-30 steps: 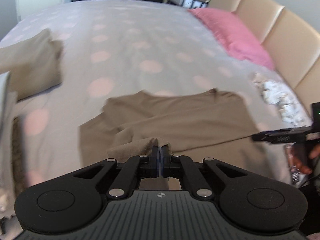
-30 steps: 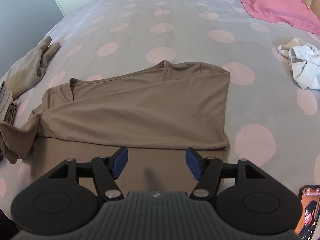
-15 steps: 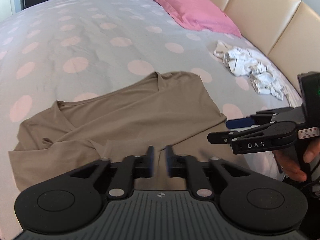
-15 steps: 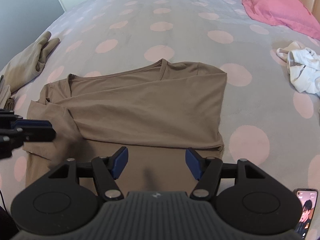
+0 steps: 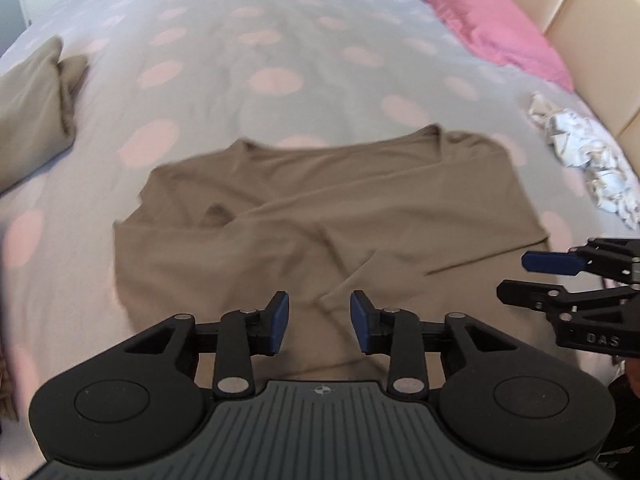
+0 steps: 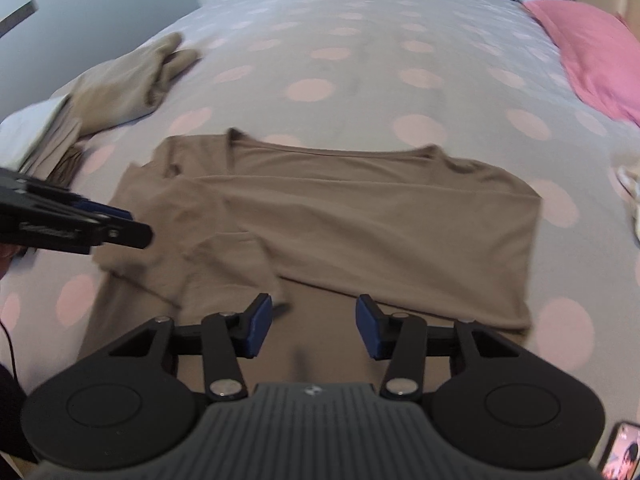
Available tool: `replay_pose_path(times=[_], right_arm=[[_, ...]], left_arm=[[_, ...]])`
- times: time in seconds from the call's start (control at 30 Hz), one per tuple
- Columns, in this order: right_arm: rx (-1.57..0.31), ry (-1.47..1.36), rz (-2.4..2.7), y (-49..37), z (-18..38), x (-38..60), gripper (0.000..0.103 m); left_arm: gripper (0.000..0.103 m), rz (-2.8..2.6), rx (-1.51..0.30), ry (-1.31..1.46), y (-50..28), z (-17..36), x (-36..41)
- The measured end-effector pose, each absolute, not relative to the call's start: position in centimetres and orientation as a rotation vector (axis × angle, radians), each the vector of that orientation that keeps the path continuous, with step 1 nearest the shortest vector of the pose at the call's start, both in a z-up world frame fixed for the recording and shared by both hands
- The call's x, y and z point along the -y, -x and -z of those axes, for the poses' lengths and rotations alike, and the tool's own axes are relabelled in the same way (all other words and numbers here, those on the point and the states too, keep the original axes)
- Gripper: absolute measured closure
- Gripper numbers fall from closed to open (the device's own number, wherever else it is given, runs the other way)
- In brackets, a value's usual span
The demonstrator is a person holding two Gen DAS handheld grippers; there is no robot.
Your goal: Fold clothes
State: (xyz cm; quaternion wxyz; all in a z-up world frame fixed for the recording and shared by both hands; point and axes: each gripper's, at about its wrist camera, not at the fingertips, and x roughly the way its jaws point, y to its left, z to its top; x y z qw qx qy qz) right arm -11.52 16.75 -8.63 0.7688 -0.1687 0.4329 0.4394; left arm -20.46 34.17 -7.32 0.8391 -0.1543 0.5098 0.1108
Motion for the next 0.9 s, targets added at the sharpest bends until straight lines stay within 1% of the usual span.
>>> replay_pose_path(times=[0.03,0.2,0.4,0.43,0.5,0.53,0.67,0.9], right_arm=[[-0.927,0.39,-0.979,12.3,8.6,-17.5,0.053],[-0.897,0.488,-1.088,15.6,9.3,-21.1,0.053],[-0.948,0.566,-1.097,17.0,12.1,-23.6,0.053],[-0.957,0.579,-1.088,16.9,12.6,-23.8,0.055],[-0.978,0.596,-1.069,16.5,13.3,-24.0,0.073],[-0.992,0.589,-1.062,16.1,13.4,-23.9,0.087],[-1.056,0.467,-1.051,13.7,11.9,-22.6,0.09],[-1.119,0.22,-0.88,8.6,9.5,-17.2,0.093]], left_arm=[[0.075,-0.244,-1.088,0.316,20.7,7.6,-34.3],[0.076,-0.287,-1.12,0.294,22.2,8.5,-35.4],[0.076,-0.352,-1.129,0.319,23.9,8.7,-37.4],[0.076,-0.36,-1.129,0.325,24.1,8.8,-37.6],[0.076,-0.367,-1.13,0.337,24.4,8.8,-37.9],[0.076,-0.37,-1.13,0.34,24.6,8.8,-38.0],[0.076,-0.389,-1.126,0.36,24.9,8.8,-38.5],[0.076,-0.426,-1.136,0.369,24.6,9.0,-38.9]])
